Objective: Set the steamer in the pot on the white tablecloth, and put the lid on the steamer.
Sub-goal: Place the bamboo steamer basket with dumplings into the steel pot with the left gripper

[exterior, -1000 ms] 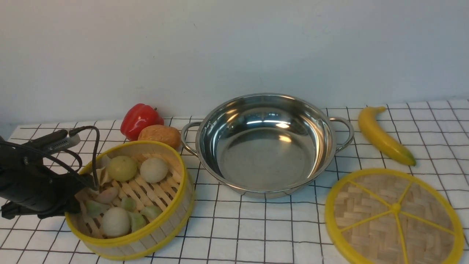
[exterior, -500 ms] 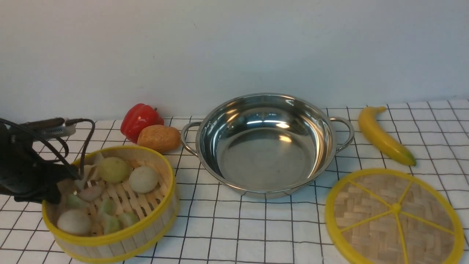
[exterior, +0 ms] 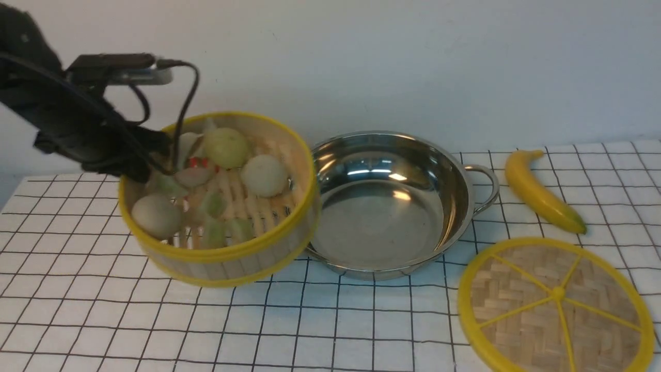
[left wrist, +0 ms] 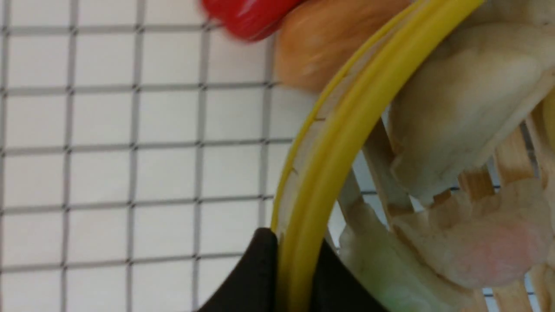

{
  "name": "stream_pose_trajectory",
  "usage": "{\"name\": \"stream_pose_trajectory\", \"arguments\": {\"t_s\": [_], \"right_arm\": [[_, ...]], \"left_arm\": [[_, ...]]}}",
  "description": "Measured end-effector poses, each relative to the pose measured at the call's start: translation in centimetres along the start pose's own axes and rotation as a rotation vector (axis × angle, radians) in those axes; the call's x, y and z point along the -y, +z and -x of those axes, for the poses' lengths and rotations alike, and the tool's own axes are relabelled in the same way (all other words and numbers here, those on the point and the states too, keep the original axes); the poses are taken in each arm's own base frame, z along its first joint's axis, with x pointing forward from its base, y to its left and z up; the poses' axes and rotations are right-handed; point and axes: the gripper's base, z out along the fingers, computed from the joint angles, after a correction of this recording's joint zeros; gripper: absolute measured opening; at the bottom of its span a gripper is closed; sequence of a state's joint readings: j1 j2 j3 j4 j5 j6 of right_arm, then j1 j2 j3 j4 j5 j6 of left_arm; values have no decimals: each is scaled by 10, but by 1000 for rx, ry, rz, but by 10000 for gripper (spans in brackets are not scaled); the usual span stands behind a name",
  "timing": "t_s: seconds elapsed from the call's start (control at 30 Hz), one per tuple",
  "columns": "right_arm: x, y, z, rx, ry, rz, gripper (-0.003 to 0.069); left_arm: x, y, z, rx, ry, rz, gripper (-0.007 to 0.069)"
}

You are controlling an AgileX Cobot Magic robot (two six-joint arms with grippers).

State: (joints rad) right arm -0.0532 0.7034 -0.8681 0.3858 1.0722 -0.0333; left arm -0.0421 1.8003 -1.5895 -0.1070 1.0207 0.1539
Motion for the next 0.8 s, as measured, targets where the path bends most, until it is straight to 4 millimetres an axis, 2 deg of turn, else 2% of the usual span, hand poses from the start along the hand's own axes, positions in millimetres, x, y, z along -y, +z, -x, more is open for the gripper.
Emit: {"name": "stream_pose_trajectory", "arguments": {"t_s": [0.03, 0.07, 0.17, 0.3, 0.33, 0.37, 0.4, 0.47, 0.53, 0.8], "right_arm": [[0, 0, 0, -2, 2, 3, 243], [0, 0, 0, -2, 3, 4, 243], [0, 0, -1, -6, 3, 5, 243], [-1, 0, -3, -29, 5, 9, 243], [-1, 0, -4, -42, 5, 9, 243], [-1, 0, -4, -47, 5, 9, 243], [-1, 0, -5, -55, 5, 10, 243], [-1, 0, -5, -60, 5, 10, 243], [-1, 0, -6, -62, 5, 10, 243], [-1, 0, -6, -63, 8, 15, 243]], "left_arm": [[20, -3, 11, 31, 37, -24, 40], [23, -3, 12, 35, 42, -27, 40], [72, -2, 41, 100, 108, -90, 40], [105, 12, 59, 105, 148, -129, 40], [118, 28, 66, 80, 159, -142, 40], [123, 33, 70, 75, 162, -147, 40], [128, 46, 73, 55, 164, -150, 40], [130, 55, 76, 43, 167, -151, 40], [133, 76, 81, 11, 164, -151, 40], [133, 115, 80, -44, 165, -131, 40]]}}
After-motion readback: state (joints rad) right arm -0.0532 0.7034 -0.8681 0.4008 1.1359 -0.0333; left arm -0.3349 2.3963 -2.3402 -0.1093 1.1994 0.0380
